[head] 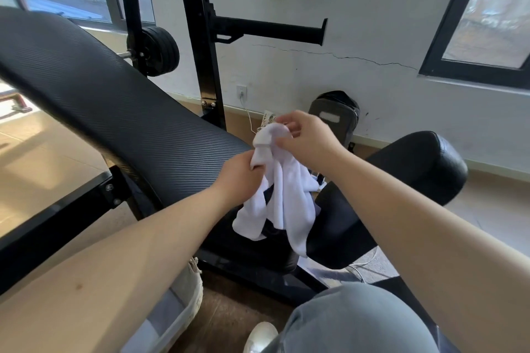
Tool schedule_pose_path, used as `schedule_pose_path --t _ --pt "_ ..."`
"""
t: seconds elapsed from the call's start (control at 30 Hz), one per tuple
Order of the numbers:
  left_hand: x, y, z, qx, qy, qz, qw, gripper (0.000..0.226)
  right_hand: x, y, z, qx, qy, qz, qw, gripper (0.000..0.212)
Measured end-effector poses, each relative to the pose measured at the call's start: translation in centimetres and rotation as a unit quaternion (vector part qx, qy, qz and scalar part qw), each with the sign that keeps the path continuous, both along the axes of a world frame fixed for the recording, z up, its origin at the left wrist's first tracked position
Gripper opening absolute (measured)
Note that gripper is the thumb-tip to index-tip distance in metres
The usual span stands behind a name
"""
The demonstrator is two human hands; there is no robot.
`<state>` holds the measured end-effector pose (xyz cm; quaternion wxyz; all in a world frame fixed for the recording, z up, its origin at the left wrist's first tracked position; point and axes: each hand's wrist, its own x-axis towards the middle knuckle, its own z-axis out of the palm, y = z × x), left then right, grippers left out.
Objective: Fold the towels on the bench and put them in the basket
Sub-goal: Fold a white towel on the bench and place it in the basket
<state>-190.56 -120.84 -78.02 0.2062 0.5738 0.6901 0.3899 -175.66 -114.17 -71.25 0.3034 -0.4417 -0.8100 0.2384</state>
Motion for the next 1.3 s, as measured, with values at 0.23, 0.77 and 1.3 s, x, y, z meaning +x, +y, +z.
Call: schedule_pose_path --t 0.23,0.77,1.3 --pt "-2.1 -0.1 -0.6 0.016 -0.064 0.056 0.996 0.019 0.7 -0.8 -4.8 -0.095 -0.279 0.057 0.954 0.131" --pt "-3.7 -1.1 2.0 0.112 -0.076 0.027 0.99 0.041 -0.3 -0.6 -1.5 0.075 -0.001 -0.053 0.996 0.032" --pt "-4.3 -2.5 1.2 0.101 0.07 -0.03 0.992 0.06 -4.3 -2.2 -1.3 -0.011 0.124 0.057 0.991 0.029"
